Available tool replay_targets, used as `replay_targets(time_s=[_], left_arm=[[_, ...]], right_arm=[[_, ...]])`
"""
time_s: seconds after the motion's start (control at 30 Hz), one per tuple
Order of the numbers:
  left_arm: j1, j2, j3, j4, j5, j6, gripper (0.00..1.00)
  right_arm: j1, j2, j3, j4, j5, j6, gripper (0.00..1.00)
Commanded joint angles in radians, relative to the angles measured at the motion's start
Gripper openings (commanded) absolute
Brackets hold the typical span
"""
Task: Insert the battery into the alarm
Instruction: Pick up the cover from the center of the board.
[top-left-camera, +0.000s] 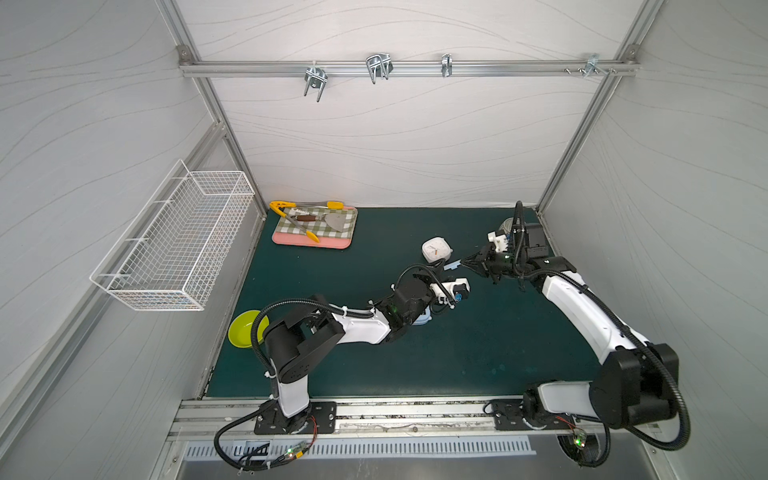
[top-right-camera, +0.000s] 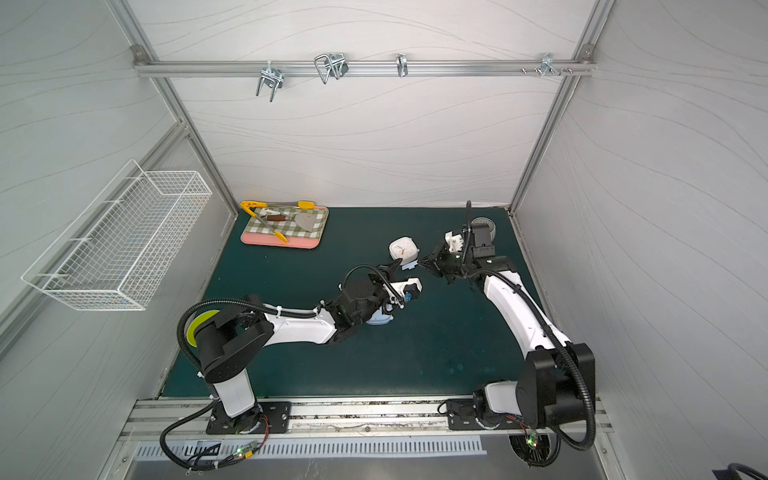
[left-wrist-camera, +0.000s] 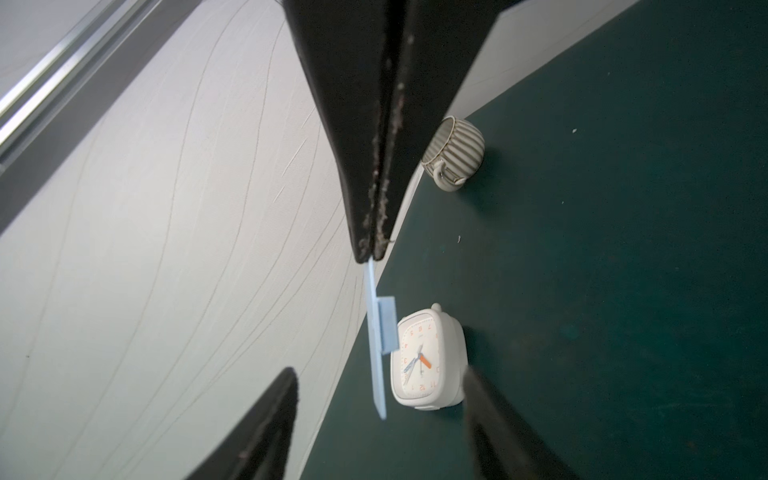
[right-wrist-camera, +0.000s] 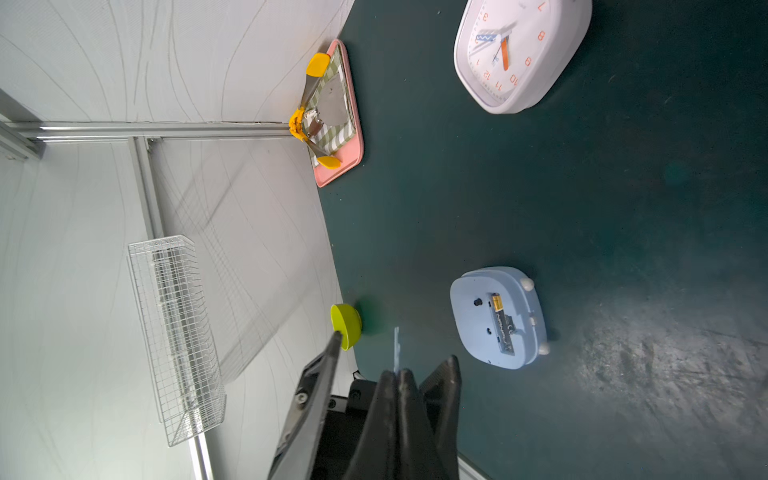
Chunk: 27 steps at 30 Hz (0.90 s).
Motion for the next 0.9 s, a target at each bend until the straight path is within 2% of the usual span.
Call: replay_targets(time_s=[0.0, 0.07, 0.13, 0.3, 0.4, 0.43, 0.57, 0.63, 0.77, 0.87], left_arm=[[-0.022, -0.005, -0.023, 0.047, -0.037, -0.076, 0.79], [-0.035, -0.037, -0.056, 0.027, -0.056, -0.187, 0.84], [-0.040, -0.098, -0.096, -0.071, -0.038, -0.344, 0.87], [-0.016, -0.261, -0.142, -0.355, 0.098, -0.738, 0.93], [0.092, -0.339, -0.109, -0.559, 0.325, -1.004, 0.93], [0.140, -0.360, -0.099, -0.604, 0.437, -1.075, 0.92], [0.339, -0.386, -0.030, -0.718, 0.842, -1.273, 0.89], [0.423, -0.381, 0.004, -0.746, 1.021, -1.323, 0.87], [0.532, -0.370, 0.037, -0.728, 1.276, -1.406, 0.84], [0.572, -0.373, 0.035, -0.738, 1.373, -1.410, 0.78]], right_arm=[[-0.009, 0.006, 0.002, -0.020, 0.051, -0.058, 0.00], [-0.007, 0.008, 0.011, -0.038, 0.094, -0.116, 0.00], [-0.008, 0.003, 0.008, -0.039, 0.137, -0.196, 0.00], [-0.005, -0.015, -0.016, -0.011, 0.138, -0.395, 0.00], [0.006, -0.017, -0.017, -0.016, 0.089, -0.511, 0.00], [0.014, -0.017, -0.012, -0.021, 0.072, -0.549, 0.00], [0.061, -0.002, 0.007, -0.012, -0.001, -0.658, 0.00], [0.091, 0.020, 0.022, 0.003, -0.081, -0.702, 0.00], [0.160, 0.060, 0.070, 0.010, -0.221, -0.807, 0.00], [0.170, 0.097, 0.105, 0.025, -0.353, -0.839, 0.00]])
